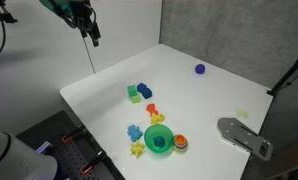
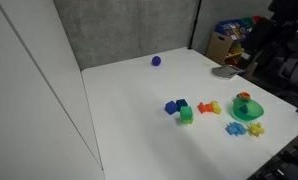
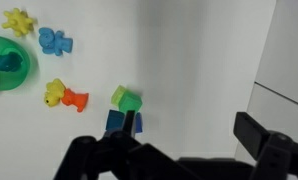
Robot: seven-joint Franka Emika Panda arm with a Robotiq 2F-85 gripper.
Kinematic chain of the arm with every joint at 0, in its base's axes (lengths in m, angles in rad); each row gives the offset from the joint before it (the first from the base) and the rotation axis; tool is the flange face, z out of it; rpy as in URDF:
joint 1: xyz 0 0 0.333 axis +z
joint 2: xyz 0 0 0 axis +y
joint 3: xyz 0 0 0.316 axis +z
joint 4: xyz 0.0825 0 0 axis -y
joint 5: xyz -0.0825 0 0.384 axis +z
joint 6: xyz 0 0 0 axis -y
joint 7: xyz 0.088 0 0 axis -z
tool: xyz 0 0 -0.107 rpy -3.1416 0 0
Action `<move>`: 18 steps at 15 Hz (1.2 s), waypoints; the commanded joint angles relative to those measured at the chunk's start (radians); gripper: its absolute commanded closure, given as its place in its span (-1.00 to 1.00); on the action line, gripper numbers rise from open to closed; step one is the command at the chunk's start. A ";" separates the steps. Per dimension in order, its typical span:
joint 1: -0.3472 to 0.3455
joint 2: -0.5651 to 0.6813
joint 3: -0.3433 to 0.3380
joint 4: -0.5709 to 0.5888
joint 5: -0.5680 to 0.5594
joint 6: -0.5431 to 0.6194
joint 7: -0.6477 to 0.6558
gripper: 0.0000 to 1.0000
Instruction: Pick up the yellow toy on the right and put it in the green bowl
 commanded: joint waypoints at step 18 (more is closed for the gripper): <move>-0.092 0.236 -0.092 -0.019 -0.074 0.106 -0.024 -1.00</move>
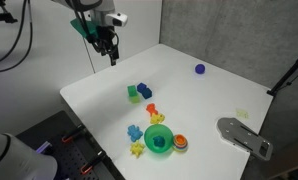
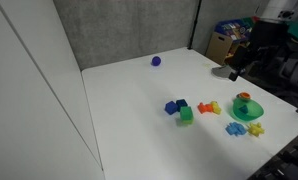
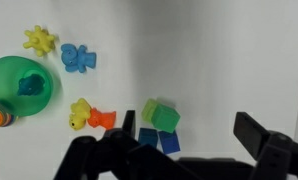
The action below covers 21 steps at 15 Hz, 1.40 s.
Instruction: Pick up the yellow toy on the right and put it in the green bowl
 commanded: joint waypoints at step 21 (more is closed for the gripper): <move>-0.120 0.368 -0.211 -0.198 -0.168 0.501 0.015 -1.00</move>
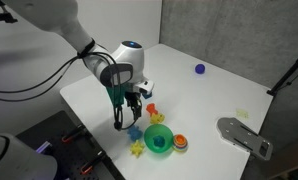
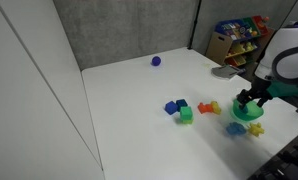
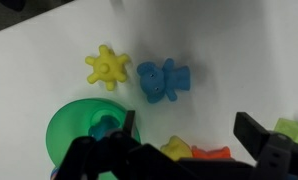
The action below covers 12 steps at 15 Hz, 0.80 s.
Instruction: Pick up the yellow toy on the right and put it in the green bowl
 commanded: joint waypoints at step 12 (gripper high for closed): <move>-0.077 0.170 -0.070 -0.009 0.091 0.100 -0.080 -1.00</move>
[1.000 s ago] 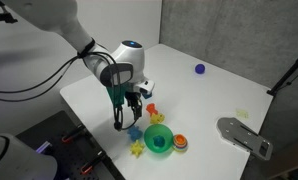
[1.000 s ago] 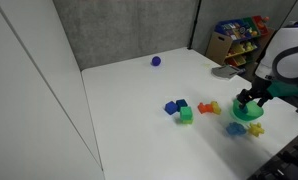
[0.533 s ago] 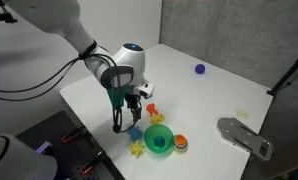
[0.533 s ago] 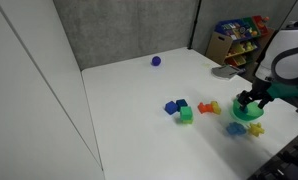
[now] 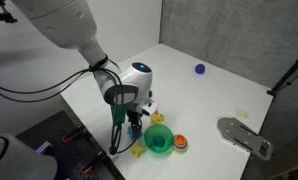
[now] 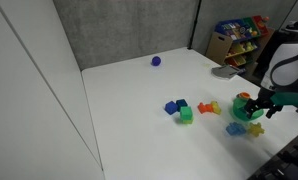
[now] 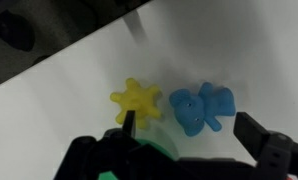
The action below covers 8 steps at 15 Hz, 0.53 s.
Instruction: Pick up the yellow toy on the right and put it in the green bowl
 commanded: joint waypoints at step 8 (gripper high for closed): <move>-0.090 0.152 -0.004 0.001 0.036 0.195 -0.131 -1.00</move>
